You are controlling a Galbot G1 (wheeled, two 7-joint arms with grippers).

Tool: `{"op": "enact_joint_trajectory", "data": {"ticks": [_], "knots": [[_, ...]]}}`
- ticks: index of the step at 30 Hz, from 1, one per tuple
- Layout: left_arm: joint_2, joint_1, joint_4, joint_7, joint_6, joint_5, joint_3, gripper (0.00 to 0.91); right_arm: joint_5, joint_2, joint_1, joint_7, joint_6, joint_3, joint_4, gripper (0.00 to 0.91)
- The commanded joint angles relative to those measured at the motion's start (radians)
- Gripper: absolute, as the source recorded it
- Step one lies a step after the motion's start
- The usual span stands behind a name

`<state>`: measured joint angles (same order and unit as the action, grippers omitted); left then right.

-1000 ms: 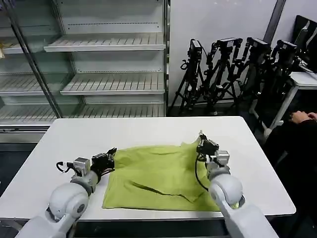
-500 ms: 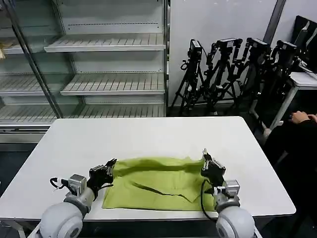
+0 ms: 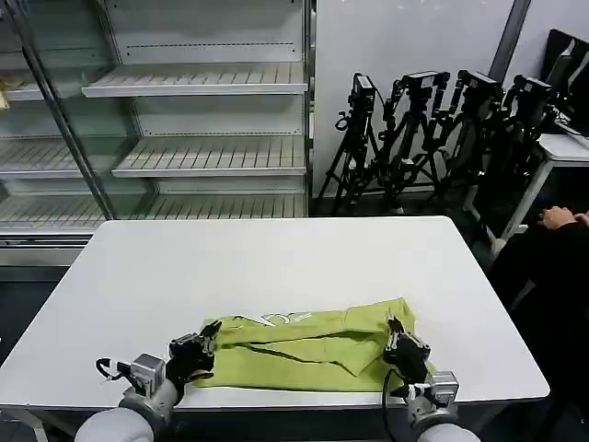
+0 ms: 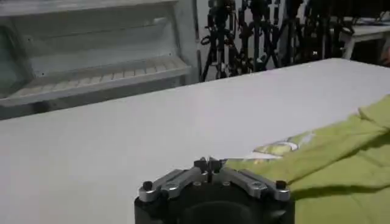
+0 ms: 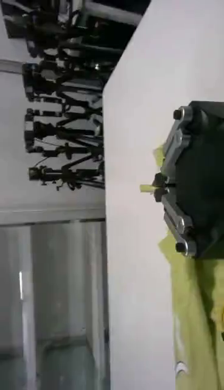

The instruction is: Fold and organize the clothes.

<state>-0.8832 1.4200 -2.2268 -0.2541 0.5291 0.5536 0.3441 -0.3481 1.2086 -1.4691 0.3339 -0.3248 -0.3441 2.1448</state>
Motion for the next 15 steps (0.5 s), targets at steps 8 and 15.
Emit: {"op": "enact_joint_trajectory", "data": {"ticks": [8,15], "knots": [[-0.039,0.026,-0.003,-0.033,0.000,-0.048,0.014,0.907,0.022,0.012,-0.083,0.018,-0.037,-0.040,0.066,0.907],[-0.112,0.057,-0.017,-0.117,0.001,0.020,0.046,0.907,0.034,0.023,-0.129,0.017,-0.025,-0.072,0.102,0.907]]}}
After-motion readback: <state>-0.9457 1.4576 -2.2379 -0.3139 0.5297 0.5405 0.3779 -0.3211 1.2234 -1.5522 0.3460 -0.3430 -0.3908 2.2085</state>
